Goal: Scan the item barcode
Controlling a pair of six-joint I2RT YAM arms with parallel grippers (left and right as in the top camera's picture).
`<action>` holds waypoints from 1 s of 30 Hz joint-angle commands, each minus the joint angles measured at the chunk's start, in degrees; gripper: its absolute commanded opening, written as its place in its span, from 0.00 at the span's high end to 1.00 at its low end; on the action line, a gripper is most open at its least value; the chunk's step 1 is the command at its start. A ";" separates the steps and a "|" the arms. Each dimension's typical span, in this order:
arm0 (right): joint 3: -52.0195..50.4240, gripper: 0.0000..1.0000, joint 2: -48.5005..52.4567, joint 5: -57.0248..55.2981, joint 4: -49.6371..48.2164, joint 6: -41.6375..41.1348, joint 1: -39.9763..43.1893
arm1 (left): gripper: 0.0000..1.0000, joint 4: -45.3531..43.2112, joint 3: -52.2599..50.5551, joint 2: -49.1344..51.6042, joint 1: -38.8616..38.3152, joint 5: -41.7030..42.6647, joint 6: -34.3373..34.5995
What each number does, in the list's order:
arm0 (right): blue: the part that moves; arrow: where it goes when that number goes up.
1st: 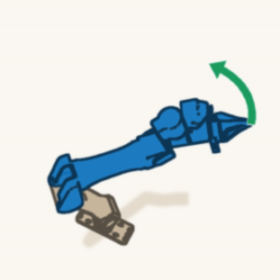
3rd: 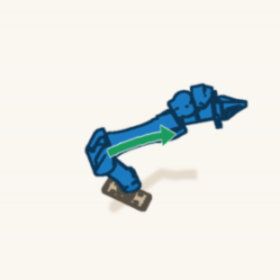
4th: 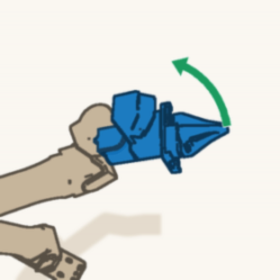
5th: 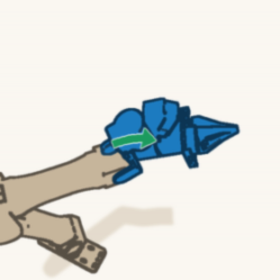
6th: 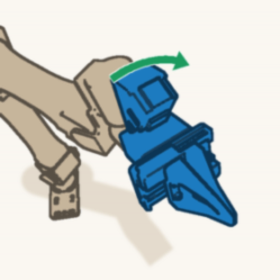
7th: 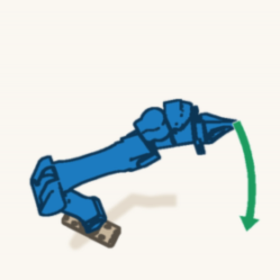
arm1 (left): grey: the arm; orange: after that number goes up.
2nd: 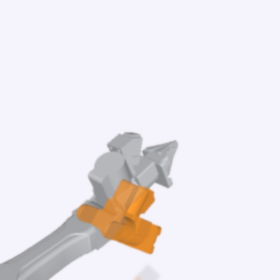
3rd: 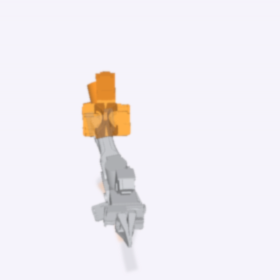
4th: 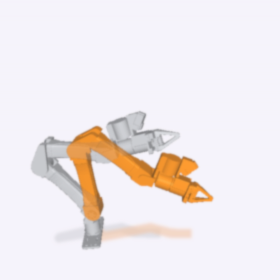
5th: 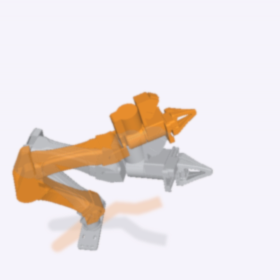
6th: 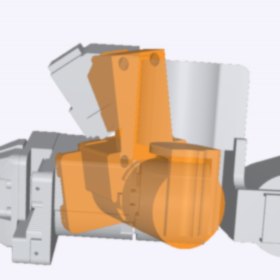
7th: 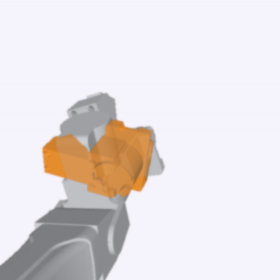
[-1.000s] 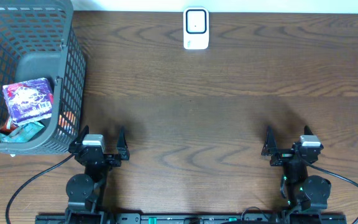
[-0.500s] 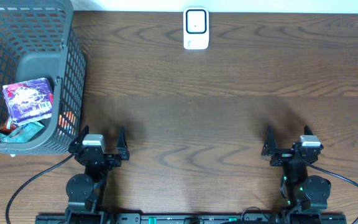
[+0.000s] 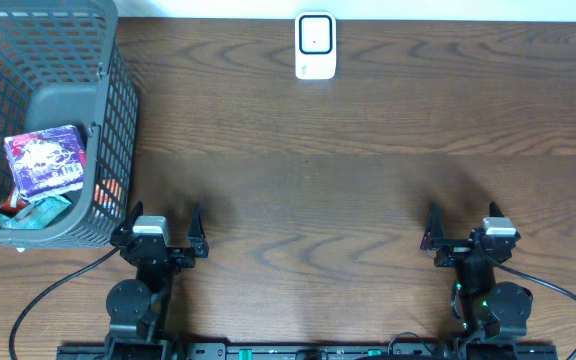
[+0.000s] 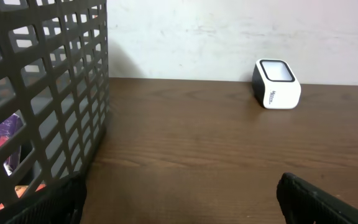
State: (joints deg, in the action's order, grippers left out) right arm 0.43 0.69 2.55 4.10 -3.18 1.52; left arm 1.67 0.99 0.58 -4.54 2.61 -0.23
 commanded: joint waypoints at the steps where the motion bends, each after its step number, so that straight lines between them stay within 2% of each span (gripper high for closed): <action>1: -0.02 0.01 -0.20 -0.92 0.35 0.70 -0.85 | 0.02 2.54 -0.76 -0.35 0.24 -1.99 -0.15; 26: -0.02 0.01 -0.20 -0.92 0.35 0.70 -0.85 | 0.02 1.77 -0.76 -0.35 0.24 -1.81 0.02; 28: -0.02 0.01 -0.20 -0.92 0.35 0.68 -0.85 | 0.02 -0.50 -0.76 -0.35 0.24 2.49 4.72; 30: -0.02 0.01 -0.20 -0.92 0.35 0.68 -0.85 | 0.02 -2.29 -0.76 -0.35 0.24 13.31 13.31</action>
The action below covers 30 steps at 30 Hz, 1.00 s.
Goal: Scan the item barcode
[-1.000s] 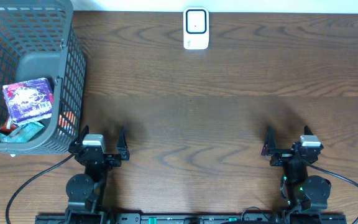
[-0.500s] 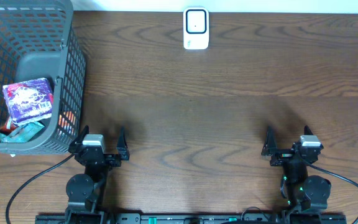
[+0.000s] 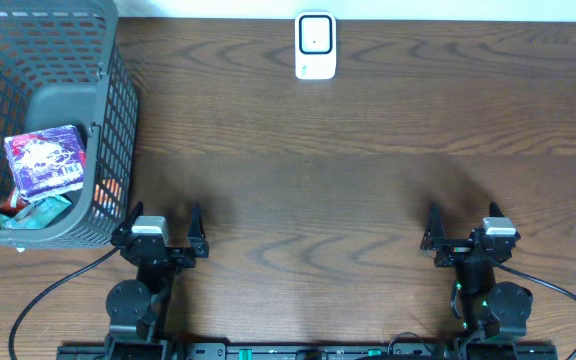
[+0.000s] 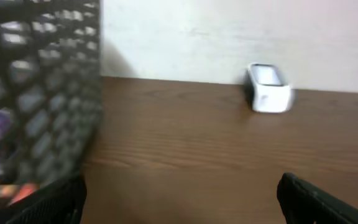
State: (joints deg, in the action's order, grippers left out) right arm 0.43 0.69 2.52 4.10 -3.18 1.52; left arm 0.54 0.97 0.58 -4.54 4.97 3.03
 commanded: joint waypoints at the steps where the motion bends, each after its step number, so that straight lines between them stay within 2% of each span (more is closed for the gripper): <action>1: -0.02 0.01 -0.20 -0.90 0.35 0.70 -0.85 | 0.02 -1.27 -0.74 -0.35 0.24 16.55 13.84; 4: -0.02 0.01 -0.20 -0.90 0.35 0.68 -0.85 | 0.02 -6.01 -0.74 -0.35 0.24 26.49 23.80; 6: -0.02 0.01 -0.20 -0.90 0.35 0.68 -0.85 | 0.02 -11.15 -0.74 -0.35 0.24 29.64 28.20; 8: -0.02 0.01 -0.20 -0.90 0.35 0.70 -0.85 | 0.02 -26.62 -0.70 -0.35 0.24 33.53 29.94; 11: -0.02 0.01 -0.20 -0.90 0.35 0.70 -0.85 | 0.02 -42.77 0.15 -0.35 0.24 31.63 29.83; 13: -0.02 0.01 -0.20 -0.90 0.35 0.68 -0.85 | 0.02 -45.59 2.29 -0.28 0.24 25.88 29.81; 16: -0.02 0.01 -0.20 -0.90 0.35 0.70 -0.85 | 0.02 -42.32 8.09 1.29 0.24 18.45 25.64; 20: -0.02 0.01 -0.20 -0.90 0.35 0.70 -0.85 | 0.02 -31.63 21.46 10.10 0.24 12.44 12.33; 22: -0.02 0.01 -0.20 -0.90 0.35 0.68 -0.85 | 0.03 -24.68 30.34 17.29 0.24 4.42 8.15; 24: -0.02 0.01 -0.20 -0.90 0.35 0.68 -0.85 | 0.02 -14.03 44.13 29.00 0.26 -13.03 7.58; 25: -0.02 0.01 -0.20 -0.90 0.35 0.68 -0.85 | 0.02 -10.67 49.24 33.64 0.31 -17.77 6.12; 28: -0.02 0.01 -0.20 -0.90 0.35 0.68 -0.85 | 0.03 -0.90 65.88 49.27 2.10 -25.11 -1.40; 30: -0.02 0.01 -0.20 -0.90 0.35 0.70 -0.85 | 0.02 8.46 77.57 59.63 5.44 -27.71 -1.68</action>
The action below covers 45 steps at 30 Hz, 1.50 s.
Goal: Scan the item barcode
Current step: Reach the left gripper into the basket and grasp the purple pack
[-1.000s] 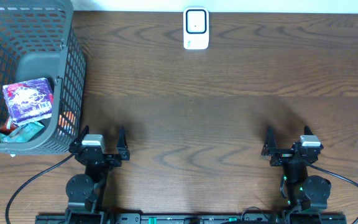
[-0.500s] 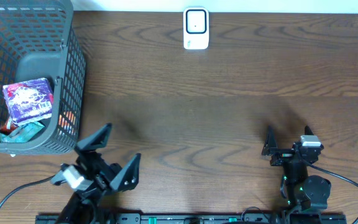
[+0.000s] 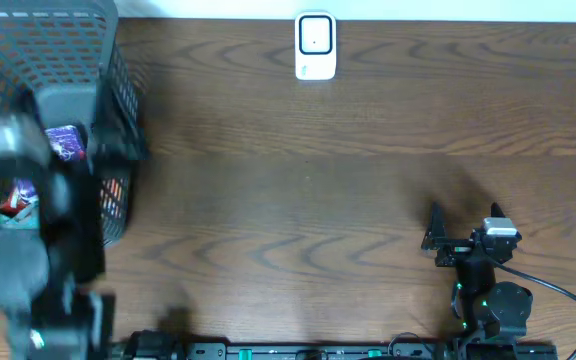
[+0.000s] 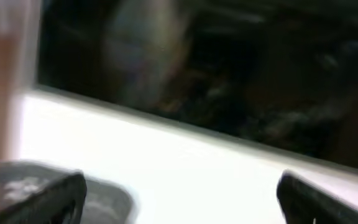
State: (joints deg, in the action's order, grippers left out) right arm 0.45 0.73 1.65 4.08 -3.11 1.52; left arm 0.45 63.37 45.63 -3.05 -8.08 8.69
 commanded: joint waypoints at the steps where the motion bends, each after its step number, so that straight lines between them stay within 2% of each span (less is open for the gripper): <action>1: -0.04 0.01 -0.24 -0.02 0.37 0.61 -0.85 | 0.02 14.16 21.03 19.52 6.25 -16.00 -6.62; 3: -0.04 0.01 -0.24 -0.02 0.37 0.61 -0.85 | 0.02 27.02 32.54 29.05 11.93 -18.25 -1.29; 5: -0.04 0.01 -0.24 0.00 0.37 0.61 -0.85 | 0.02 41.88 45.29 42.07 20.70 -15.65 5.27; 9: -0.04 0.01 -0.24 -0.02 0.37 0.63 -0.85 | 0.02 55.15 46.53 49.99 25.07 -15.13 5.14; 13: -0.04 0.01 -0.24 -0.02 0.37 0.61 -0.85 | 0.02 61.79 46.12 56.04 28.30 -14.10 5.62; 16: -0.04 0.01 -0.24 -0.02 0.37 0.61 -0.85 | 0.02 62.45 45.59 59.19 28.79 -13.79 5.64; 22: -0.04 0.01 -0.24 -0.02 0.37 0.63 -0.85 | 0.02 61.27 43.36 64.13 24.85 -14.56 6.56; 25: -0.04 0.01 -0.24 -0.02 0.37 0.63 -0.85 | 0.02 60.08 39.93 66.16 22.75 -20.15 9.01; 34: -0.04 0.01 -0.24 -0.02 0.37 0.61 -0.85 | 0.02 49.70 26.86 69.51 20.87 -29.94 9.64; 39: -0.04 0.01 -0.24 -0.02 0.37 0.63 -0.85 | 0.02 44.70 21.62 70.01 21.03 -29.31 9.42; 43: -0.04 0.01 -0.24 -0.02 0.37 0.63 -0.85 | 0.01 40.96 18.34 70.01 21.03 -20.76 6.10; 45: -0.04 0.01 -0.24 -0.02 0.37 0.61 -0.85 | 0.01 39.87 17.16 70.01 21.03 -19.52 5.99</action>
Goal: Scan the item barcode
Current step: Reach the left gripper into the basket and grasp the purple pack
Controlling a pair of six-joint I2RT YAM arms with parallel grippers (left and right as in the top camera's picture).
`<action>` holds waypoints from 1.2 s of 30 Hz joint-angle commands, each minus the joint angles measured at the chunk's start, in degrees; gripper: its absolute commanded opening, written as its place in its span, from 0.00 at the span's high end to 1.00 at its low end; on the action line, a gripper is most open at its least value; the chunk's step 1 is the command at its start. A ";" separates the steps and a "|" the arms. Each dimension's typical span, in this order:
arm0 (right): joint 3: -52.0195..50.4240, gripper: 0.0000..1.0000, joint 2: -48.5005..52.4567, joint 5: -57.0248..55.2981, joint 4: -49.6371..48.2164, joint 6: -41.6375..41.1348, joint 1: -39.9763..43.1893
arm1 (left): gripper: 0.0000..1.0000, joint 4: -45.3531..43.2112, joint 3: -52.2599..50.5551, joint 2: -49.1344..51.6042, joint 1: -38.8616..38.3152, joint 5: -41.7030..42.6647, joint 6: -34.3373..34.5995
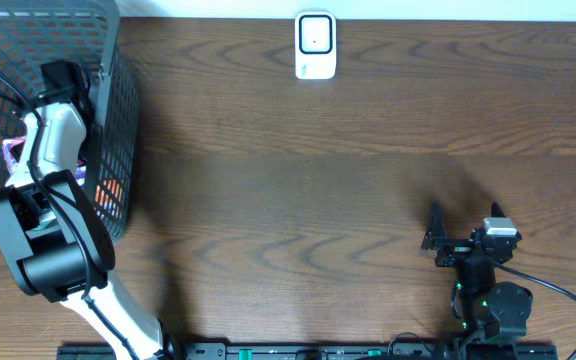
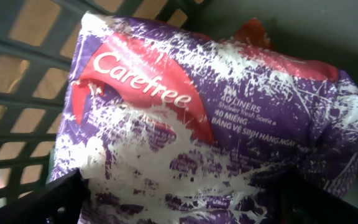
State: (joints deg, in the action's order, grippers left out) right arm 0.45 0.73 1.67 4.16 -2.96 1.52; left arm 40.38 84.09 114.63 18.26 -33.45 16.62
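A purple and white Carefree liner pack [image 2: 191,124] fills the left wrist view, lying in the grey mesh basket [image 1: 120,90] at the table's far left. My left gripper [image 2: 179,202] is open just over the pack, one dark finger at each lower corner of that view. From overhead the left arm [image 1: 53,130] reaches into the basket and hides most of the pack. The white barcode scanner [image 1: 315,46] stands at the back edge, centre. My right gripper [image 1: 460,238] rests open near the front right.
A red-orange packet [image 2: 253,31] pokes out behind the pack, and an orange item [image 1: 113,190] shows through the basket's wall. The basket's mesh sides [image 2: 17,93] stand close round the left gripper. Cables trail at the table's front edge.
The left arm was blurred in motion over the basket; it now reaches down inside, its open gripper just above the Carefree pack. The right arm has not moved.
Both arms first rested at the front edge, grippers open, with the pack lying in the basket. Then the left wrist view began to blur. Later the left arm was over the basket, and now its open gripper is close above the pack.
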 commanded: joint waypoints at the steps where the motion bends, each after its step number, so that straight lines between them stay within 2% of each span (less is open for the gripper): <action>1: -0.04 0.01 -0.24 -0.04 0.28 0.46 -0.85 | 0.01 -0.22 -3.76 1.01 -0.28 5.84 -1.95; 5: -0.04 0.01 -0.24 -0.04 0.28 0.46 -0.85 | 0.01 -0.22 -2.73 -0.66 -0.35 5.81 -1.92; 11: -0.04 0.01 -0.24 -0.04 0.28 0.46 -0.85 | 0.01 -2.25 -0.26 -9.55 -0.72 6.29 -1.36; 17: -0.04 0.01 -0.24 -0.04 0.28 0.46 -0.85 | 0.01 -5.05 -0.28 -16.83 -0.72 19.10 -1.36; 22: -0.04 0.01 -0.24 -0.04 0.28 0.46 -0.85 | 0.01 -4.79 -3.34 -15.04 -0.72 19.71 -2.60; 28: -0.04 0.01 -0.24 -0.04 0.28 0.46 -0.85 | 0.02 -5.14 -7.54 -8.11 -0.61 13.14 -3.32; 35: -0.04 0.01 -0.24 -0.04 0.28 0.46 -0.85 | 0.02 -4.52 -7.69 -2.54 -0.44 8.02 -4.33; 36: -0.04 0.01 -0.24 -0.04 0.28 0.46 -0.85 | 0.11 -4.48 -7.69 -2.56 -0.33 8.13 -4.31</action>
State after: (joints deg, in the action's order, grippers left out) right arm 0.45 0.73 1.67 4.16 -2.94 1.52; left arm 35.29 77.23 110.93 17.63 -22.46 12.84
